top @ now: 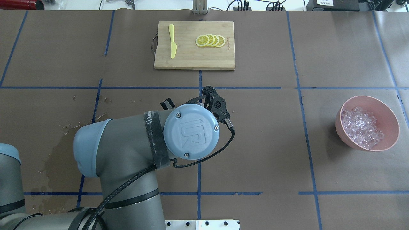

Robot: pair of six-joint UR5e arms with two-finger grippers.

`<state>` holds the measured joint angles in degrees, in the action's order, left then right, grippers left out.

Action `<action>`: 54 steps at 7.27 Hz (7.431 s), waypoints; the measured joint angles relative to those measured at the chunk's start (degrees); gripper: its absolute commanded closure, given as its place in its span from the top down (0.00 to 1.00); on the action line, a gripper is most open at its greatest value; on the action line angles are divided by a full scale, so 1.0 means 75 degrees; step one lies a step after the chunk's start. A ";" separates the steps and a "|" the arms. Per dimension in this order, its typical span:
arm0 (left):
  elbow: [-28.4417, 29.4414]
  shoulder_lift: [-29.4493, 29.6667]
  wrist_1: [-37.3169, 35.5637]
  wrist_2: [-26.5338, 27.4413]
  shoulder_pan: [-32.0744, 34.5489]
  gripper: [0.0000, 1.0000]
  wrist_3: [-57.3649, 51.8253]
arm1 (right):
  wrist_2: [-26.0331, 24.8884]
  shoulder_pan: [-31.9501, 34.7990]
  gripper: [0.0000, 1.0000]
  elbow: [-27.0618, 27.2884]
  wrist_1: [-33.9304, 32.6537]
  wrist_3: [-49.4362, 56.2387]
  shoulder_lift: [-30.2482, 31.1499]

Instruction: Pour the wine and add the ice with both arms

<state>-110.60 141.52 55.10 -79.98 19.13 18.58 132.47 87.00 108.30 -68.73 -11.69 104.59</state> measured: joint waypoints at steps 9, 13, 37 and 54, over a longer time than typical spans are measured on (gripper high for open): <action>0.0622 0.0725 -0.1175 0.0023 0.0016 0.00 -0.1332 | 0.0009 -0.0002 1.00 -0.0002 0.0000 0.0000 0.0000; 0.0524 0.0865 -0.1232 -0.0041 0.0298 0.00 -0.1376 | 0.0017 0.0002 1.00 -0.0002 0.0000 0.0000 0.0000; 0.1609 -0.7806 1.3835 0.4858 -0.0477 0.12 0.5344 | 0.0033 0.0001 1.00 0.0021 0.0012 0.0012 -0.0011; 0.2524 -0.7717 1.4369 0.5977 -0.1320 0.51 0.5925 | 0.0025 0.0000 1.00 0.0033 0.0023 0.0023 -0.0011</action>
<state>-91.67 83.65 162.86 -35.16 9.23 63.02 132.66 86.99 108.55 -68.56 -11.51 104.50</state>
